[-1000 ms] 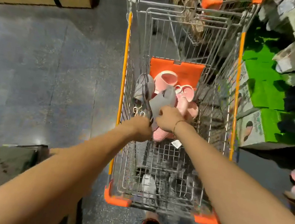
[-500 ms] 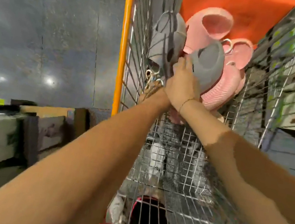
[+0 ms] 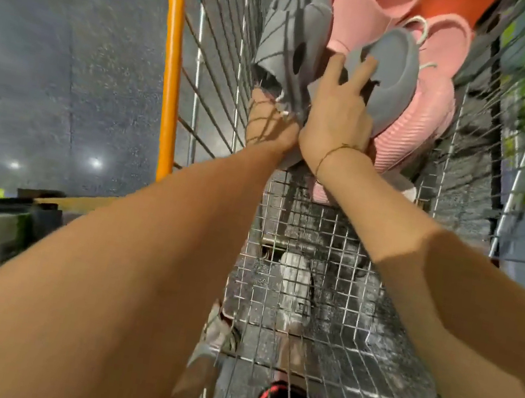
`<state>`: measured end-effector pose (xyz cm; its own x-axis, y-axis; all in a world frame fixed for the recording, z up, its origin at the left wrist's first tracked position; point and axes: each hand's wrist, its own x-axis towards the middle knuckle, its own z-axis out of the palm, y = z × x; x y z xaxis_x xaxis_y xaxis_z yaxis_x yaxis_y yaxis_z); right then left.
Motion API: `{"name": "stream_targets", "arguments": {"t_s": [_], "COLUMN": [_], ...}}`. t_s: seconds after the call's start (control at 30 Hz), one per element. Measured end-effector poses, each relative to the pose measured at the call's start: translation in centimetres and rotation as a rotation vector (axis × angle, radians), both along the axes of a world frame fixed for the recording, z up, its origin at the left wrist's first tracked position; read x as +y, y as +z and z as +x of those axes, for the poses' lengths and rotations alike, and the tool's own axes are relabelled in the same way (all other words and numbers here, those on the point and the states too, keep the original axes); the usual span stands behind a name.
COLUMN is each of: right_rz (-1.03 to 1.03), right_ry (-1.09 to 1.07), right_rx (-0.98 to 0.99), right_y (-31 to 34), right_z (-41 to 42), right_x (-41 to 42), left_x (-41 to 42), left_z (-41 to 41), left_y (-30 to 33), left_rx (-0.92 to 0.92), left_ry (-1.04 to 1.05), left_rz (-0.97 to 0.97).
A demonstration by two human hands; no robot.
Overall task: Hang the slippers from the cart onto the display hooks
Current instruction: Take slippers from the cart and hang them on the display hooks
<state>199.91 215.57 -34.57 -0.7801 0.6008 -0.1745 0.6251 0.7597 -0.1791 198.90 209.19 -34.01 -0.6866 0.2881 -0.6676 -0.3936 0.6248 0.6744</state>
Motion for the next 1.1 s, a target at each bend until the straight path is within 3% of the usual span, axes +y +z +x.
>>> {"name": "stream_targets", "arguments": {"t_s": [0.1, 0.17, 0.23, 0.37, 0.57, 0.87, 1.0, 1.1], "right_rz": [-0.037, -0.029, -0.059, -0.122, -0.162, -0.144, -0.153, -0.198], "right_ry": [0.024, 0.031, 0.051, 0.125, 0.226, 0.309, 0.380, 0.452], "right_rx": [0.018, 0.031, 0.029, 0.009, 0.017, 0.020, 0.017, -0.054], "right_y": [0.8, 1.0, 1.3, 2.1, 2.3, 2.0, 2.0, 1.7], "right_z": [0.7, 1.3, 2.1, 3.8, 4.7, 5.3, 5.7, 6.3], "right_x": [0.1, 0.5, 0.9, 1.6, 2.3, 3.1, 2.9, 2.4], "left_x": [-0.5, -0.6, -1.6, -3.0, -2.9, -2.4, -2.4, -2.0], "left_z": [-0.7, -0.2, -0.4, -0.2, 1.7, 0.5, 0.1, -0.4], "left_y": [1.4, 3.4, 3.1, 1.2, 1.7, 0.6, 0.1, -0.1], "left_rx": [0.084, 0.030, 0.066, 0.360, 0.425, 0.379, 0.362, 0.392], "left_ry": [0.083, 0.071, 0.050, -0.012, -0.259, -0.122, 0.052, 0.035], "left_rz": [-0.020, -0.014, -0.108, -0.340, -0.216, -0.119, -0.029, 0.010]}}
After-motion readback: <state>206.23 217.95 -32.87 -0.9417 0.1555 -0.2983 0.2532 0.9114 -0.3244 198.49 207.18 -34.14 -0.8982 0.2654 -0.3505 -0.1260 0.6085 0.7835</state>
